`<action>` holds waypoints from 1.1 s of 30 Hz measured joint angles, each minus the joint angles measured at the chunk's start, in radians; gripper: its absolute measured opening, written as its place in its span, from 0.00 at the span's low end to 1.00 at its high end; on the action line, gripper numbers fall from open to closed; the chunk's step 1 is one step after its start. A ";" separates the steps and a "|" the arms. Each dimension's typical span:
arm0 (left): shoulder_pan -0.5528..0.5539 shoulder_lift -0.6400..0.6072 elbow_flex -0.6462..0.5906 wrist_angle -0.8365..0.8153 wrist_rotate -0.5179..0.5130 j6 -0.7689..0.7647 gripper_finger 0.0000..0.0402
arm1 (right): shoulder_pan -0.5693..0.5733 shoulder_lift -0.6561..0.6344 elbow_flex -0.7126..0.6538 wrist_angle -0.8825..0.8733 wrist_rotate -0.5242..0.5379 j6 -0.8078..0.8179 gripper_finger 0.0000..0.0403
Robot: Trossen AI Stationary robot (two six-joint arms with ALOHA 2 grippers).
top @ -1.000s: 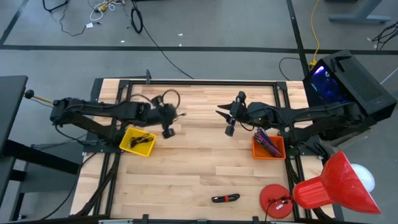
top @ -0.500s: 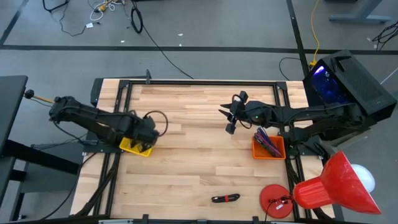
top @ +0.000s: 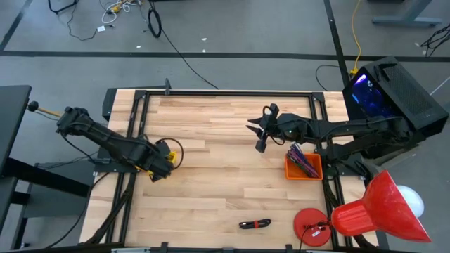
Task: Pick & Place USB Port
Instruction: Put the black charger cable into the yellow basket
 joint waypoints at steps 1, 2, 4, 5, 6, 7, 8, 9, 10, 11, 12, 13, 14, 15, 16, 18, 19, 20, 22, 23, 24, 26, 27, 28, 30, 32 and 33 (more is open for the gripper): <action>-0.004 0.000 -0.014 0.001 -0.001 -0.002 0.16 | 0.000 0.000 0.000 0.002 -0.001 0.000 0.26; -0.004 0.001 -0.028 0.002 -0.007 -0.005 0.16 | 0.000 0.000 0.000 0.005 -0.001 0.000 0.26; 0.000 0.000 -0.051 0.001 -0.016 -0.019 0.16 | 0.000 0.000 0.000 0.014 -0.001 0.002 0.26; 0.001 0.000 -0.061 0.002 -0.017 -0.020 0.16 | 0.000 0.000 0.000 0.019 -0.001 0.003 0.26; 0.001 0.000 -0.069 0.002 -0.019 -0.020 0.16 | 0.000 0.000 0.000 0.023 -0.001 0.003 0.26; 0.001 0.000 -0.076 0.002 -0.024 -0.018 0.16 | 0.000 0.000 0.000 0.025 -0.001 0.003 0.26; 0.001 0.000 -0.081 0.001 -0.031 -0.016 0.18 | 0.000 0.000 0.000 0.024 -0.001 0.003 0.26; 0.000 0.000 -0.086 0.002 -0.047 -0.016 0.22 | 0.000 0.000 0.000 0.024 -0.001 0.003 0.26; 0.000 0.000 -0.090 0.002 -0.063 -0.016 0.27 | 0.000 0.000 0.000 0.024 -0.001 0.003 0.26; 0.000 0.000 -0.092 0.001 -0.080 -0.016 0.32 | 0.000 0.000 0.000 0.024 -0.001 0.003 0.26; 0.001 0.000 -0.092 0.003 -0.094 -0.016 0.37 | 0.000 0.000 0.000 0.024 -0.001 0.003 0.26; 0.001 0.000 -0.091 0.003 -0.104 -0.018 0.42 | 0.000 0.000 0.000 0.025 -0.001 0.003 0.26; 0.002 0.000 -0.091 0.004 -0.110 -0.020 0.46 | 0.000 0.000 0.000 0.025 -0.001 0.003 0.26; 0.004 0.000 -0.091 0.006 -0.112 -0.019 0.49 | 0.000 0.000 0.000 0.025 -0.001 0.003 0.26; 0.006 0.000 -0.091 0.008 -0.113 -0.019 0.52 | 0.000 0.000 0.000 0.024 -0.001 0.003 0.26; 0.009 0.000 -0.091 0.013 -0.113 -0.020 0.55 | 0.000 0.000 0.000 0.024 -0.001 0.003 0.26; 0.009 0.000 -0.091 0.013 -0.113 -0.020 0.56 | 0.000 0.000 0.000 0.024 -0.001 0.003 0.26; 0.009 0.000 -0.091 0.015 -0.113 -0.020 0.56 | 0.000 0.000 0.000 0.024 -0.005 0.003 0.26; 0.009 0.000 -0.091 0.036 -0.113 -0.018 0.56 | 0.000 0.000 0.000 0.024 -0.031 0.003 0.26; 0.009 0.000 -0.091 0.054 -0.113 -0.010 0.55 | 0.000 0.000 0.000 0.023 -0.041 0.003 0.26; 0.009 0.000 -0.087 0.067 -0.113 0.002 0.54 | 0.000 0.000 0.000 0.023 -0.046 0.003 0.26; 0.008 0.000 -0.066 0.076 -0.122 0.008 0.53 | 0.001 0.000 0.000 0.021 -0.046 0.003 0.26; 0.009 0.000 -0.054 0.085 -0.131 0.014 0.53 | 0.001 0.000 0.000 0.018 -0.048 0.006 0.26; 0.009 0.000 -0.043 0.103 -0.138 0.033 0.53 | 0.001 0.000 0.000 0.012 -0.061 0.018 0.26; 0.007 0.000 -0.019 0.179 -0.139 0.081 0.52 | 0.001 0.000 0.000 -0.014 -0.117 0.063 0.26; -0.002 0.000 -0.006 0.274 -0.141 0.145 0.52 | 0.005 0.002 -0.001 -0.064 -0.214 0.124 0.26; -0.007 0.000 -0.002 0.332 -0.140 0.178 0.52 | 0.014 0.008 -0.004 -0.078 -0.263 0.153 0.26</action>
